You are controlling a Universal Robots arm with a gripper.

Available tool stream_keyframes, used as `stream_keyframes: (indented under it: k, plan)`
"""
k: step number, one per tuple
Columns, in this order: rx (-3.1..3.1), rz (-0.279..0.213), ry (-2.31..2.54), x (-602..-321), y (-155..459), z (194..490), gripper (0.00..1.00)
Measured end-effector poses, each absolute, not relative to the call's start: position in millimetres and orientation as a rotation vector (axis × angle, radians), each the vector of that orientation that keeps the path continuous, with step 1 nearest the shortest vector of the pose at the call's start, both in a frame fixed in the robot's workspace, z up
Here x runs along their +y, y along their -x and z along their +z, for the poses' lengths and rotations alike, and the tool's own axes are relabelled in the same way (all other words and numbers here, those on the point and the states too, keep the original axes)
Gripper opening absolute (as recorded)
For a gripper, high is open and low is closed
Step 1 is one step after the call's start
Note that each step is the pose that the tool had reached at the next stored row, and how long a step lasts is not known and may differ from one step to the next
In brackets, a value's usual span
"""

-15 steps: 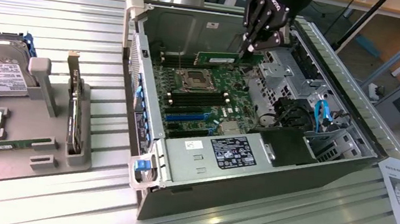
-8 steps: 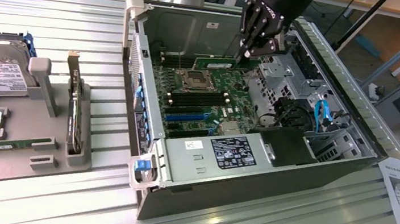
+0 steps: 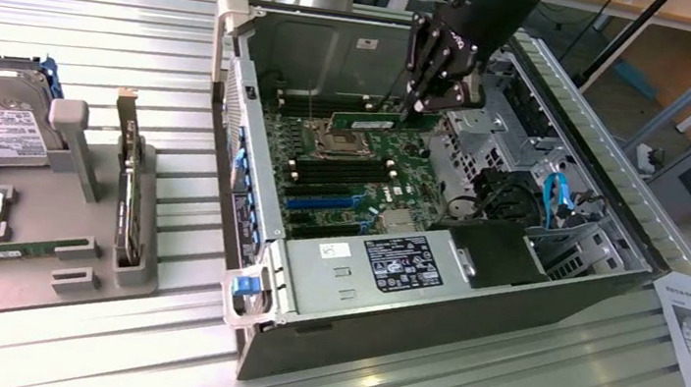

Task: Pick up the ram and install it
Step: 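Insert the ram into the slot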

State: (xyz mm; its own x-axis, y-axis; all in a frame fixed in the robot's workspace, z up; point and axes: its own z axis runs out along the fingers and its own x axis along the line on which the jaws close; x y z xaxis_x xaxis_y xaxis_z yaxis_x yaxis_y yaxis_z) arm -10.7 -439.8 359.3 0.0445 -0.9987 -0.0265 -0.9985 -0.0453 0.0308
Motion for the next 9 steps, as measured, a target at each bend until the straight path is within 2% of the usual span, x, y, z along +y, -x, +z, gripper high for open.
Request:
stream_keyframes:
  k: [9]
  plan:
    - [-2.168,-0.063,-2.267,-440,11,339,0.13]
